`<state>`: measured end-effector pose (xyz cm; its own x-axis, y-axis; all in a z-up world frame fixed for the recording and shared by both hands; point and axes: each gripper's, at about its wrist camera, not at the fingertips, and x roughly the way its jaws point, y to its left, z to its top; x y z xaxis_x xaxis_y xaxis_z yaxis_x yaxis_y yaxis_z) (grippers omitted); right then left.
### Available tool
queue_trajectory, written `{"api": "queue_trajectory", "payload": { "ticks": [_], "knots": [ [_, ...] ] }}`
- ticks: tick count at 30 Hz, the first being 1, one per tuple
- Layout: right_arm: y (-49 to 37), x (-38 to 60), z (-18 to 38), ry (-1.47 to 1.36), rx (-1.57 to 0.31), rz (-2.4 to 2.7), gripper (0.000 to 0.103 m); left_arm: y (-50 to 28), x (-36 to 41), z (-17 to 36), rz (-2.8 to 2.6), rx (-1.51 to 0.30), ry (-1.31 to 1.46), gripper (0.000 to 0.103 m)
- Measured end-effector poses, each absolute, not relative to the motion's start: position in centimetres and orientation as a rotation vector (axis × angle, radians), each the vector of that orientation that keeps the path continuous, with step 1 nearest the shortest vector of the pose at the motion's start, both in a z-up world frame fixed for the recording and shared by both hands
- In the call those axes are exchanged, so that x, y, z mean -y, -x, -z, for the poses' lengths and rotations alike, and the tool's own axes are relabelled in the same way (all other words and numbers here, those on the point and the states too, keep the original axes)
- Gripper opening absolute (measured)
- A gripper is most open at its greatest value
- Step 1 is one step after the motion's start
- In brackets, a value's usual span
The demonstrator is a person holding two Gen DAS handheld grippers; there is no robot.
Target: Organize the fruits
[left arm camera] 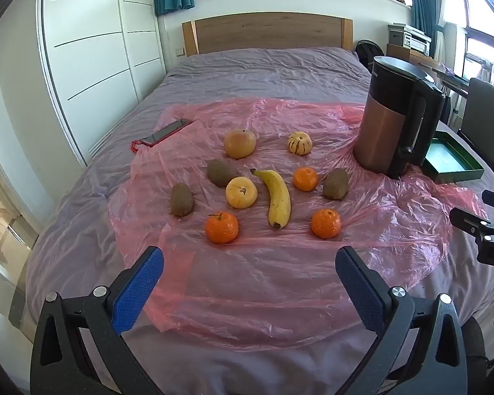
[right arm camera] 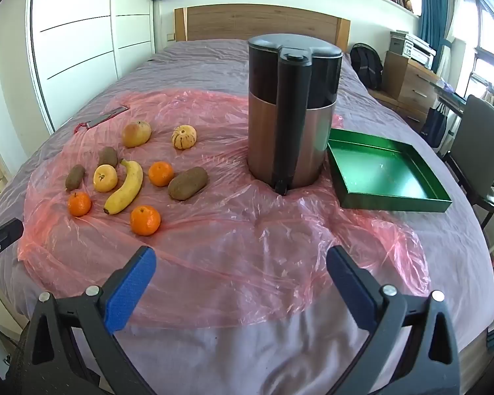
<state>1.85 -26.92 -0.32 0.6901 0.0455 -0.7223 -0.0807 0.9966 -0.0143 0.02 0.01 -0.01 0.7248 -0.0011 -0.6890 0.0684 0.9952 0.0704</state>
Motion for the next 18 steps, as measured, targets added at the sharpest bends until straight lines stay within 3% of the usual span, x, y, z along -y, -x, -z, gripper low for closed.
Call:
{"api": "queue_trajectory", "payload": {
  "ticks": [18],
  "knots": [
    [-1.83,26.99,0.68,0.036,-0.813,-0.075,0.103,0.06,0.01,0.21,0.038,-0.76,-0.098,0.102]
  ]
}}
